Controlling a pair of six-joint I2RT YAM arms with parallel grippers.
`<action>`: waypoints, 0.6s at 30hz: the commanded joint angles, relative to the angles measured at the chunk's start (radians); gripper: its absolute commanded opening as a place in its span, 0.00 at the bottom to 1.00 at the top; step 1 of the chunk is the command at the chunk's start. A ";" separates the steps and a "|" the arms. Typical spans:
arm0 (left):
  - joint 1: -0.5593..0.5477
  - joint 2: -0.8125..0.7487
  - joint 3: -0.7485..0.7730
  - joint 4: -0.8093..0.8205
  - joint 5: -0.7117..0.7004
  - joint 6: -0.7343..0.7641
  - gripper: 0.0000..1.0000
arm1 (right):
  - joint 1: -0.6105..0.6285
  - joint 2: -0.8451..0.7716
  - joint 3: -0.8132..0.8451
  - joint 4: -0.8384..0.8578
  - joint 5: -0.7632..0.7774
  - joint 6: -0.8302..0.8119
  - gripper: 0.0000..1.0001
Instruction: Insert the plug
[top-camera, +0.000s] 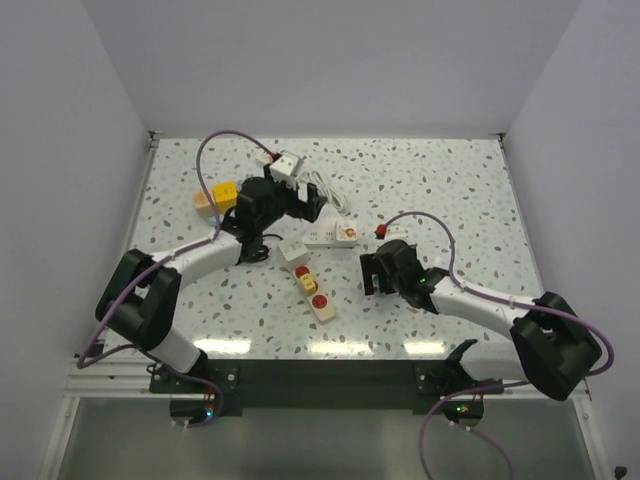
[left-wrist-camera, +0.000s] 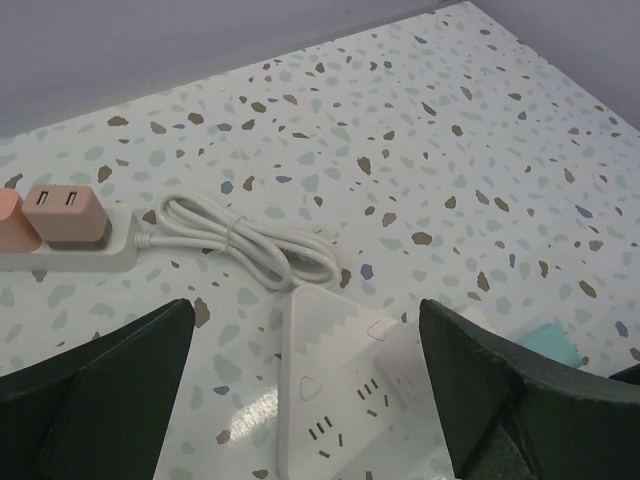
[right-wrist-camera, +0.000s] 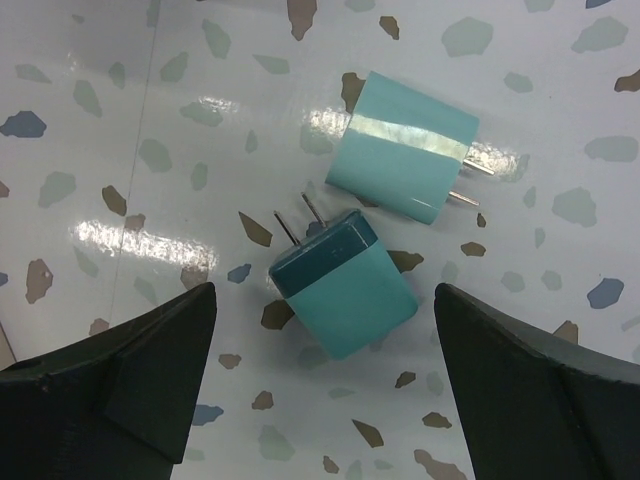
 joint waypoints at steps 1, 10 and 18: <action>0.007 -0.078 -0.046 -0.024 0.051 0.040 1.00 | -0.002 0.016 0.048 -0.010 -0.019 -0.018 0.93; 0.007 -0.165 -0.148 -0.030 0.081 0.045 1.00 | -0.004 0.101 0.100 -0.002 -0.056 -0.052 0.92; 0.006 -0.216 -0.197 -0.043 0.107 0.048 1.00 | -0.002 0.145 0.126 0.018 -0.165 -0.121 0.85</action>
